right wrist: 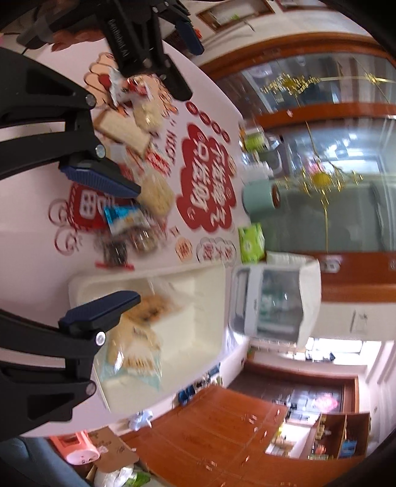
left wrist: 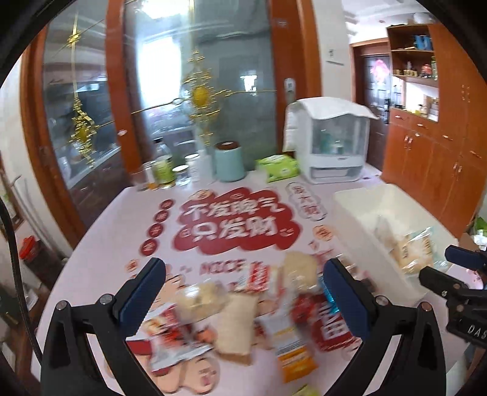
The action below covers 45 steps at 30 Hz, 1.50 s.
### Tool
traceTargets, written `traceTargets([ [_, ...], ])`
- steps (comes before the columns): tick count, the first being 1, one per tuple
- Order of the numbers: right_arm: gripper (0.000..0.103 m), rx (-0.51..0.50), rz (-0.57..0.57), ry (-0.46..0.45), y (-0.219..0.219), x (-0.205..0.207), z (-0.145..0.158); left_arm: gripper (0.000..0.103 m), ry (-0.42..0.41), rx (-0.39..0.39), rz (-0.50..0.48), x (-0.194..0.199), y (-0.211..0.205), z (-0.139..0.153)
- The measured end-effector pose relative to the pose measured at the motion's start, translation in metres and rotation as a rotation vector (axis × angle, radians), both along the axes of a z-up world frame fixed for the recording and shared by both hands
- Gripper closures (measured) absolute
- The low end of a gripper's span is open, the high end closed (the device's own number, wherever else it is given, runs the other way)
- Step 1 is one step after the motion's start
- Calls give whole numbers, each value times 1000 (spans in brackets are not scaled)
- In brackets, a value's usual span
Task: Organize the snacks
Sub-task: 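Grasp the orange oat bar with the right tool while the left tool grasps the red-white pastry bag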
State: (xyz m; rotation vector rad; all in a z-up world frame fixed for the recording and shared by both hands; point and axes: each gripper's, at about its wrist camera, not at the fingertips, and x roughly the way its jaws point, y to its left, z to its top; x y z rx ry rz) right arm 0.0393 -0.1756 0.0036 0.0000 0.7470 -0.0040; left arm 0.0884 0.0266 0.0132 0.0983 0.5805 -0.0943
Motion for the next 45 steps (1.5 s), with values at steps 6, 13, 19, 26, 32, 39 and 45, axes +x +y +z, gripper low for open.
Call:
traceTargets([
  [6,39,5,73,52,29,3,-17,0,36,54,90,-9,62,-13],
  [13,39,58,154,169,59,23,-50,0,136,57,157,-5,120,-49],
  [19,39,90,225,301,91,39,-96,0,303,-13,150,6,140,-99],
  [26,39,79,269,398,120,52,-135,0,383,-93,185,34,130,-125],
  [32,39,40,265,432,131,60,-154,0,433,-97,308,72,122,-145],
  [39,49,10,250,421,130,65,-162,13,501,-130,380,90,127,-173],
  [45,61,11,258,402,125,65,-161,50,548,-174,346,87,128,-187],
])
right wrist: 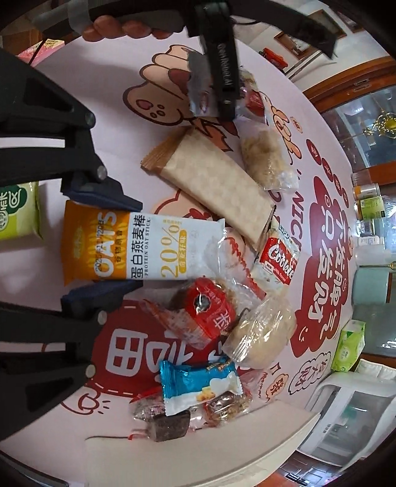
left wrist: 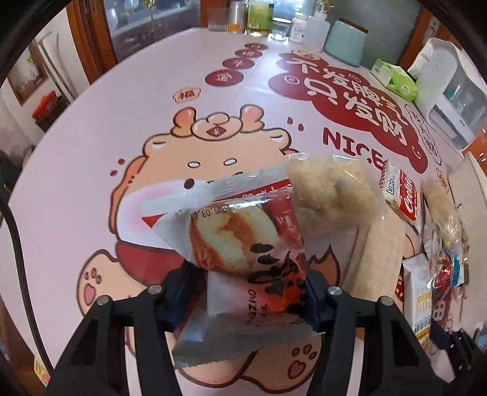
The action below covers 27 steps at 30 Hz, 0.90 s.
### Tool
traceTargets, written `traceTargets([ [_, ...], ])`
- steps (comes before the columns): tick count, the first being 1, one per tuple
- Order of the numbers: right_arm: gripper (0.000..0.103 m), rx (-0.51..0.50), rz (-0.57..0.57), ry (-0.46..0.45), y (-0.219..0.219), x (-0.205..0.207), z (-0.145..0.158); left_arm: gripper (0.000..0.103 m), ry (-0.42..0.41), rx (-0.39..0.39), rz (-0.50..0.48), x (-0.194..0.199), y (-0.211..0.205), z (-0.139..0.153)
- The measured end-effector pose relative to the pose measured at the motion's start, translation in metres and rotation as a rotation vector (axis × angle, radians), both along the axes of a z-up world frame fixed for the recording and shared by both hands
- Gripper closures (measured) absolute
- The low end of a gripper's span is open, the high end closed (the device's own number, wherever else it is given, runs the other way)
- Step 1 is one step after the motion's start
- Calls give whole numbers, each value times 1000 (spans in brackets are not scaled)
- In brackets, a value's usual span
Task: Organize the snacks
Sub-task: 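Grasp the orange oat bar with the right tool while the left tool grasps the red-white pastry bag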
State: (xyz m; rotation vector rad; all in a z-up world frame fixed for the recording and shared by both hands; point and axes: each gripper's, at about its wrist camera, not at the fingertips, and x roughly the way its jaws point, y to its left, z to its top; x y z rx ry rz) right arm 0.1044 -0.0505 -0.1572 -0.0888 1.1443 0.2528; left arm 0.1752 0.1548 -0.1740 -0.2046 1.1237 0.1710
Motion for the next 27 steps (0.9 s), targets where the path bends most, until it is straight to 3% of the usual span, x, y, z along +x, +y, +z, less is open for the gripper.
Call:
traceTargets([
  [4,61,-10,5,-20,0,-4,0,57,-25,52,-49,-11,-10,5],
  [16,63,57,3,-100,-14,-24,36,59,-136,89,-209,-67,-52,49],
  [27,63,123,-42,-241,-55,-58,99,59,-267,86,-392,-90,-119,109],
])
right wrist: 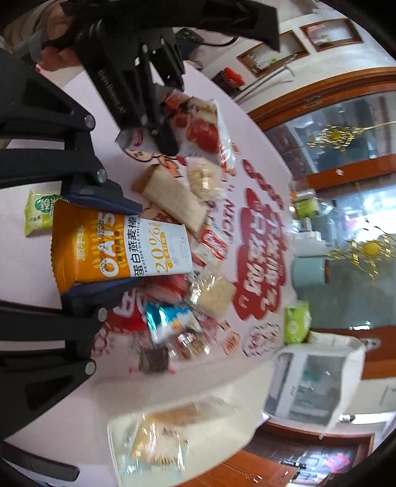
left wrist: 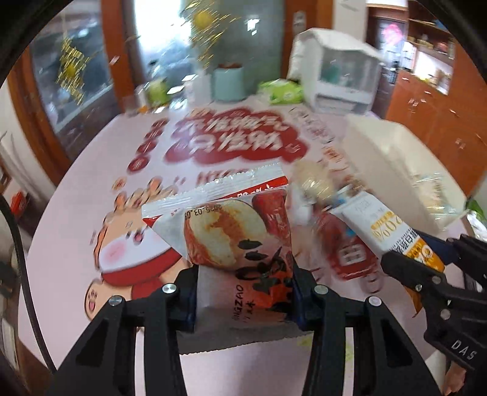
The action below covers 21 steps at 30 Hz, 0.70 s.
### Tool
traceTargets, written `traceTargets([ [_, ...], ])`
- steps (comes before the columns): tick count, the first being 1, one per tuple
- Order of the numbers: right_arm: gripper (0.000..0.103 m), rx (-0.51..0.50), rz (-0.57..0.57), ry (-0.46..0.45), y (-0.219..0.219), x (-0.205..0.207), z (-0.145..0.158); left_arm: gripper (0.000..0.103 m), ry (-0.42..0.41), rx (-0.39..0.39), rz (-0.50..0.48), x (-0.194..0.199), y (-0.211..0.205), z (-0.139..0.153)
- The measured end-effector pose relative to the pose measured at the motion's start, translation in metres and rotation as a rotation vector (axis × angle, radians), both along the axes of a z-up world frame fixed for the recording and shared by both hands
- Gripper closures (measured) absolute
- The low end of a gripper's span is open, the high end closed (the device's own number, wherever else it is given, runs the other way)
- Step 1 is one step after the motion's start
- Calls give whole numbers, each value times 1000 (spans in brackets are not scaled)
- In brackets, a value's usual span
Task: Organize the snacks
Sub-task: 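Grasp the orange oat bar with the right tool while the left tool grasps the red-white pastry bag, then drop the oat bar into the white bin with the right tool while the left tool drops the pastry bag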
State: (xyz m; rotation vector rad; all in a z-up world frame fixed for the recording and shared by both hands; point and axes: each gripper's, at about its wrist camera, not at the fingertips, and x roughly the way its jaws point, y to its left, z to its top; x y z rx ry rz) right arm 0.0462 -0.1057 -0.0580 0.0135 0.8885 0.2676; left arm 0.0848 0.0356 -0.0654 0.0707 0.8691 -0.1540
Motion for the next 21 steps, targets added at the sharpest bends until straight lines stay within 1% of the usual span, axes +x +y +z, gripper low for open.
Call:
traceTargets([
  [4,63,24,-48,-75,-31,-6,35,59,-58,10,-96,6,-38,33],
  [7,63,18,-101,-136,-61,-6,61,59,-97,14,-175,15,-75,61],
  [11,63,-35,-184,-202,-98,3,92,59,-163,17,-259,33,-125,94],
  [12,63,-48,-204,-214,-107,8,98,59,-188,24,-280,42,-142,104],
  [14,63,-72,-258,-240,-131,21,112,59,-212,21,-301,59,-167,116],
  [18,62,-67,-332,-252,-170,48,128,59,-200,-15,-308,99,-206,129],
  [21,62,-52,-380,-244,-199,73,130,59,-166,-35,-312,132,-234,125],
])
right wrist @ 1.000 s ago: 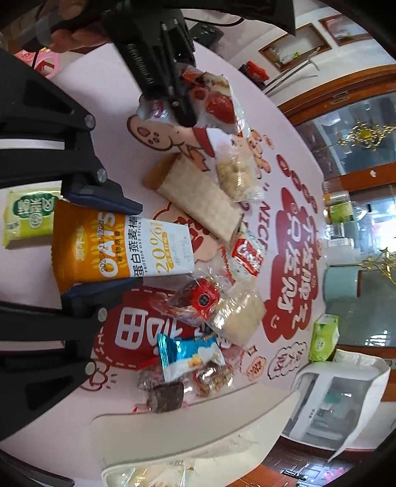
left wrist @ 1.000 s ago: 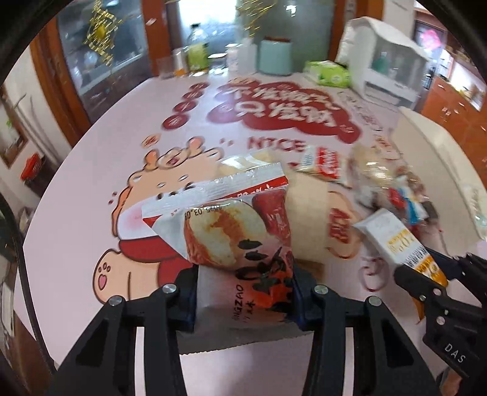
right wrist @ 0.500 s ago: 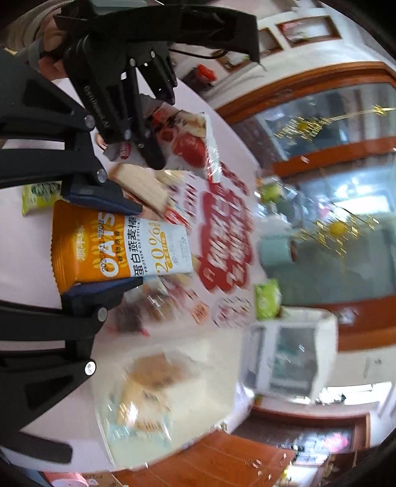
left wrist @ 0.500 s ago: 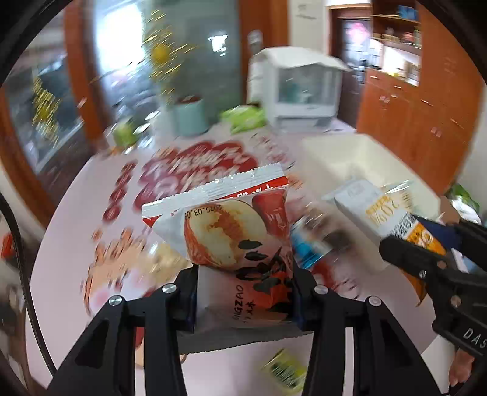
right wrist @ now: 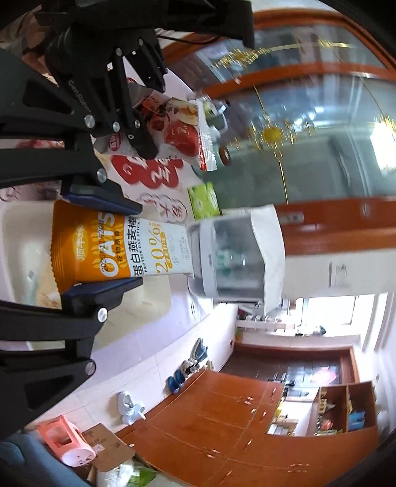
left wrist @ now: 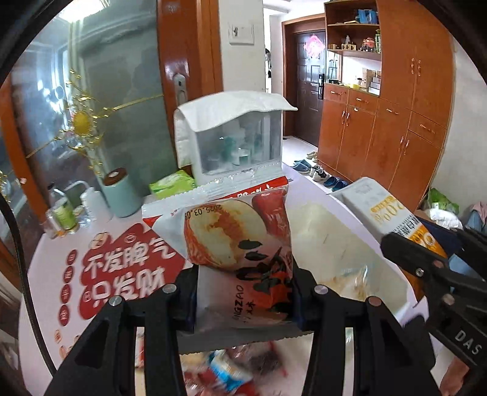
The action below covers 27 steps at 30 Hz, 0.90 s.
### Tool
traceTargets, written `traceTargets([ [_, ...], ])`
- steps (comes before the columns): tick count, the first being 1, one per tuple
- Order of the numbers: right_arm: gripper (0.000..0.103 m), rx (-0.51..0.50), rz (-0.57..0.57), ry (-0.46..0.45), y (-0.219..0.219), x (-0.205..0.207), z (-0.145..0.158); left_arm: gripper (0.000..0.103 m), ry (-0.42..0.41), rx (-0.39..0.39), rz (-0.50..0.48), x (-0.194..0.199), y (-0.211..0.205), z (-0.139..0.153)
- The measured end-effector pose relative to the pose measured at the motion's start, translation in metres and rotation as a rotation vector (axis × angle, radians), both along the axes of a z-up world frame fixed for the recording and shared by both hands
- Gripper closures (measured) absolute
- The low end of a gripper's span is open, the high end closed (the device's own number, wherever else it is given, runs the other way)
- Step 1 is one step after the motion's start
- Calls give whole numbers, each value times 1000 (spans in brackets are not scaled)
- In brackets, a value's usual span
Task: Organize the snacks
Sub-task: 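Drop the oat bar into the white bin with the right tool while the left tool drops the pastry bag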
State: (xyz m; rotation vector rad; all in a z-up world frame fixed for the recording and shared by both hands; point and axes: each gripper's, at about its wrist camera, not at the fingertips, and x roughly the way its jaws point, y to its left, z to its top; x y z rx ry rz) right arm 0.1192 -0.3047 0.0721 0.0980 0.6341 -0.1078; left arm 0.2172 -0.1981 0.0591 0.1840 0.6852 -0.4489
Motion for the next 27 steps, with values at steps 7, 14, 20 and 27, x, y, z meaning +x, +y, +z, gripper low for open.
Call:
traceTargets([
  [7,62,31,-76,37,-42,51,-18,59,106,25,14,67,-49,-50],
  [14,49,85,-102,139,-64,86,-58,10,192,12,23,81,-62,-91],
  [20,47,139,-114,167,-76,84,-76,10,168,-40,1,74,-57,-86],
  [27,46,163,-125,138,-77,67,-65,10,64,-67,-10,60,-48,-67],
])
